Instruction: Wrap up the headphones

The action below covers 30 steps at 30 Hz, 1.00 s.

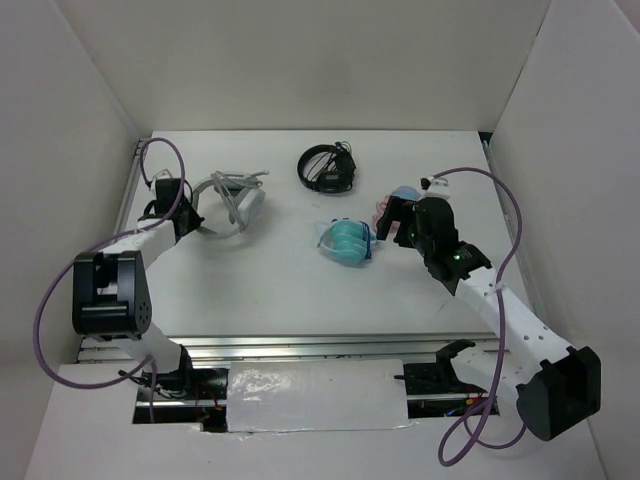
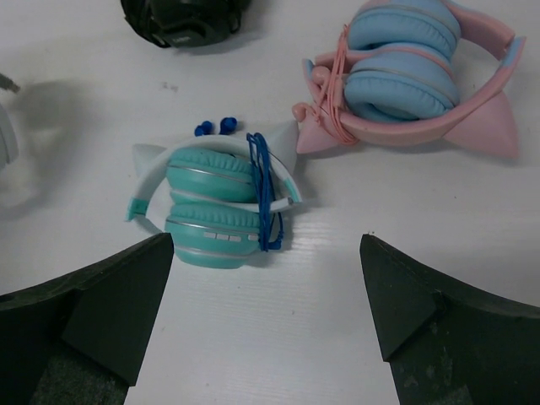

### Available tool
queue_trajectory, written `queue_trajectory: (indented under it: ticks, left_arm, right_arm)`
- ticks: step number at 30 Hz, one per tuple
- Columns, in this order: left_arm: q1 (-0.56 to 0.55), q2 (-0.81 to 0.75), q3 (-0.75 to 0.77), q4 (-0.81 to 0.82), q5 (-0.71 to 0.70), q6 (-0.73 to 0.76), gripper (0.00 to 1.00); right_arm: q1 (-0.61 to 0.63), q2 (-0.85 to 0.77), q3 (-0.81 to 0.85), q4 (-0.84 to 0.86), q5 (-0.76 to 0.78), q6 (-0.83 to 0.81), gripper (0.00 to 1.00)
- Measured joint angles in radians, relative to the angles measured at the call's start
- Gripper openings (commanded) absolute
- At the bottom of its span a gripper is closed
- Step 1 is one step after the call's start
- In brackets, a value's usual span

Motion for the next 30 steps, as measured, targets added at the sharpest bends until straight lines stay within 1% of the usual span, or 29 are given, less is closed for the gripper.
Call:
queue_trajectory:
  ticks: [3,6,12,13,14,15,17,18,22,23,24,25,26,27,28,29,30]
  left_arm:
    - [0.016,0.093,0.066,0.01,0.002,0.01,0.0]
    - [0.025,0.174,0.133,-0.018,-0.01,0.011,0.0]
    - [0.04,0.377,0.351,-0.111,-0.024,0.003,0.0]
    - [0.043,0.404,0.38,-0.118,-0.024,-0.004,0.14]
    - [0.046,0.421,0.407,-0.134,-0.023,-0.013,0.2]
    - [0.047,0.432,0.427,-0.143,-0.025,-0.019,0.32]
    - [0.05,0.444,0.45,-0.152,-0.026,-0.035,0.4]
    - [0.05,0.444,0.454,-0.156,-0.028,-0.043,0.46]
    - [0.051,0.444,0.458,-0.171,-0.043,-0.053,0.52]
    - [0.051,0.444,0.458,-0.176,-0.046,-0.057,0.56]
    - [0.051,0.444,0.459,-0.181,-0.047,-0.061,0.61]
    - [0.051,0.444,0.462,-0.193,-0.048,-0.063,0.73]
    - [0.051,0.441,0.463,-0.202,-0.05,-0.062,0.87]
    - [0.051,0.438,0.464,-0.211,-0.05,-0.063,0.89]
    - [0.051,0.429,0.464,-0.22,-0.049,-0.066,0.95]
    - [0.052,0.415,0.464,-0.23,-0.049,-0.068,0.95]
    - [0.052,0.397,0.464,-0.239,-0.048,-0.068,0.99]
  right_arm:
    - [0.001,0.023,0.001,-0.019,0.019,0.0,1.0]
    - [0.003,0.047,0.011,-0.035,0.035,0.0,1.0]
    - [0.017,0.104,0.053,-0.047,0.05,0.0,1.0]
    - [0.021,0.11,0.056,-0.049,0.053,0.0,1.0]
    - [0.024,0.114,0.057,-0.051,0.055,0.0,1.0]
    - [0.028,0.117,0.058,-0.055,0.06,0.0,1.0]
    - [0.034,0.121,0.058,-0.06,0.068,0.001,1.0]
    - [0.037,0.123,0.059,-0.063,0.073,0.001,1.0]
    - [0.041,0.123,0.061,-0.068,0.087,0.003,1.0]
    - [0.043,0.123,0.061,-0.068,0.089,0.002,1.0]
    - [0.044,0.123,0.061,-0.068,0.091,0.002,1.0]
    - [0.047,0.123,0.061,-0.068,0.092,0.002,1.0]
    - [0.051,0.123,0.061,-0.068,0.092,0.002,1.0]
    - [0.054,0.123,0.061,-0.068,0.092,0.001,1.0]
    - [0.056,0.122,0.062,-0.068,0.092,0.0,1.0]
    - [0.058,0.12,0.064,-0.07,0.093,-0.001,1.0]
    - [0.059,0.116,0.067,-0.07,0.092,-0.001,1.0]
